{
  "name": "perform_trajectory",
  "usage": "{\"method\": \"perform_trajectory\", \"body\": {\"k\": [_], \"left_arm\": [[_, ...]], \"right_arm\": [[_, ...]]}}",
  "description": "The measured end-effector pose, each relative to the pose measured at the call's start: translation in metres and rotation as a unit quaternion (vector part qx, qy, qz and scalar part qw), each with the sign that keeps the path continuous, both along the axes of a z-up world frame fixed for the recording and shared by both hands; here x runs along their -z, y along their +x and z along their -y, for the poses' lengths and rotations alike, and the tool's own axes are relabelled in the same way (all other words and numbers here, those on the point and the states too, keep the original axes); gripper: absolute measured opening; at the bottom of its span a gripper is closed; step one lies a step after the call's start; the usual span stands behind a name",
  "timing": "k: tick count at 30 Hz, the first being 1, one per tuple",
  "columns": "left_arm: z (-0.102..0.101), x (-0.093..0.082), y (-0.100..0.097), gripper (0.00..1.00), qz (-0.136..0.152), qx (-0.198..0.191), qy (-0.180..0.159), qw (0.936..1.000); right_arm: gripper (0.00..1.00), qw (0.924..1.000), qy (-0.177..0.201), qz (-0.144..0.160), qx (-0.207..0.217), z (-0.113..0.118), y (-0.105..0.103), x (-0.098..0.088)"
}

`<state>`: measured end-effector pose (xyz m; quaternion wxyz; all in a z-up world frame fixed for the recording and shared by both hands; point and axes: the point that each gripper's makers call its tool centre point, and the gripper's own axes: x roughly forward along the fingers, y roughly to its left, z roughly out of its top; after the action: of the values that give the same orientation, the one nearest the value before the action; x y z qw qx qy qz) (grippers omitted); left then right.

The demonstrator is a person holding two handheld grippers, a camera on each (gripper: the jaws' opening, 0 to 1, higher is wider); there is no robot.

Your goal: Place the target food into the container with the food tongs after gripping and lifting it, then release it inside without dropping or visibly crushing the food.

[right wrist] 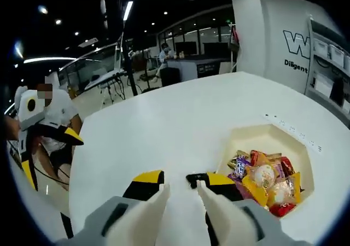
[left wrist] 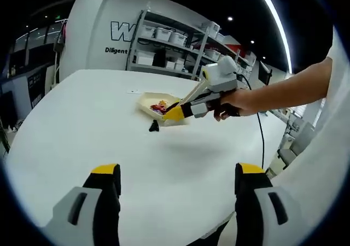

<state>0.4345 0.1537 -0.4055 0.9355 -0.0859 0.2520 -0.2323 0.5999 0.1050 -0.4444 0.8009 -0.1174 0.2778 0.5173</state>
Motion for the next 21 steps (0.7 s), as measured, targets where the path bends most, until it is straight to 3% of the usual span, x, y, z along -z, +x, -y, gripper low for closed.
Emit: {"method": "perform_trajectory", "body": {"k": [5,7,15,21], "left_arm": [[-0.004,-0.001,-0.001,0.84,-0.003,-0.004,0.003,1.0],[-0.005,-0.002,-0.001,0.83,-0.004,-0.005,0.004,1.0],[-0.016,-0.01,0.0,0.83,-0.003,-0.015,0.013,0.9998],[-0.022,-0.011,-0.002,0.83,-0.004,-0.021,0.016,0.9996]], "right_arm": [[0.23,0.999,-0.022,0.024,-0.031,-0.007,-0.007,0.011],[0.23,0.9991,-0.021,0.008,-0.035,-0.011,-0.01,0.016],[0.24,0.9989,-0.021,0.005,-0.041,-0.023,-0.009,0.024],[0.24,0.9992,-0.023,-0.018,-0.029,-0.017,-0.008,0.038]]}}
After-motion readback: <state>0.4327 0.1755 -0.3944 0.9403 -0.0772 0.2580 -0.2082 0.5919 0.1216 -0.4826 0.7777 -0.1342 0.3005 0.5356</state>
